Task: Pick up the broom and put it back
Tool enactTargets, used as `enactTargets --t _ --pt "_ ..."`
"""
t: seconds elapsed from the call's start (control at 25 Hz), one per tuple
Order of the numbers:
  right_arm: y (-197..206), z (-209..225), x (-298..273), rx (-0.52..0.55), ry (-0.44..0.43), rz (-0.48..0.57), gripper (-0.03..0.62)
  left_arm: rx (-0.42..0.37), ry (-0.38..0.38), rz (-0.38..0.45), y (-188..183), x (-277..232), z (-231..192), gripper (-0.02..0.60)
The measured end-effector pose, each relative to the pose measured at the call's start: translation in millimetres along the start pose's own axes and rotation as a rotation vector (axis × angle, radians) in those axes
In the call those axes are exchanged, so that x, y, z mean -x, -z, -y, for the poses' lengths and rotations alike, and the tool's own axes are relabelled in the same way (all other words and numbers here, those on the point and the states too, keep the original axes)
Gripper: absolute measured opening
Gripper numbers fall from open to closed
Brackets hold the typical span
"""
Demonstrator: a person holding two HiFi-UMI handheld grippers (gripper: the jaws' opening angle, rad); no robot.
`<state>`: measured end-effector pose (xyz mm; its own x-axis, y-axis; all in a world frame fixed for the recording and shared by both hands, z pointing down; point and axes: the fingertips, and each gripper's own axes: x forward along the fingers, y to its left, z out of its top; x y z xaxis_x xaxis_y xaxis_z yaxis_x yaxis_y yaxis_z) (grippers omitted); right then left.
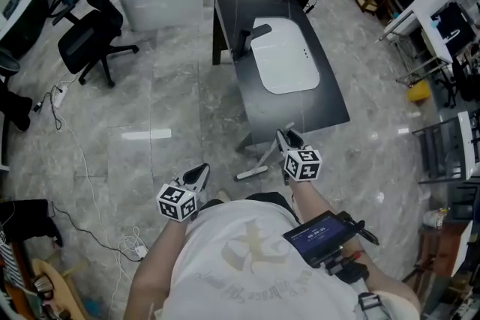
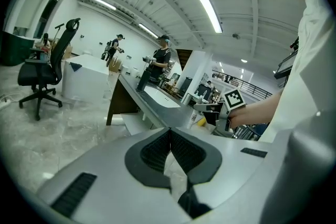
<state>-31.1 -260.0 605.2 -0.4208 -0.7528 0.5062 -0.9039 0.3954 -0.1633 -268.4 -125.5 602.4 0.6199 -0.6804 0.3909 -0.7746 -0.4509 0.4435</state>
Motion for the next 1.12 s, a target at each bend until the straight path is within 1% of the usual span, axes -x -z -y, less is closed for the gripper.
enactTargets --t 0.32,0.68,0.88,1.12 --pt "7 -3 23 0.055 0.0 0.002 0.11 -0.02 0.042 -0.031 5 -7 11 0.012" --pt "16 11 65 0.055 0.011 0.028 0.109 -0.058 0.103 -0.064 12 -21 39 0.012" --pt "12 20 87 0.039 0.024 0.071 0.109 -0.072 0.124 -0.086 19 -27 52 0.012" --pt "-4 32 124 0.03 0.031 0.148 0.109 -0.105 0.16 -0.113 26 -37 80 0.012"
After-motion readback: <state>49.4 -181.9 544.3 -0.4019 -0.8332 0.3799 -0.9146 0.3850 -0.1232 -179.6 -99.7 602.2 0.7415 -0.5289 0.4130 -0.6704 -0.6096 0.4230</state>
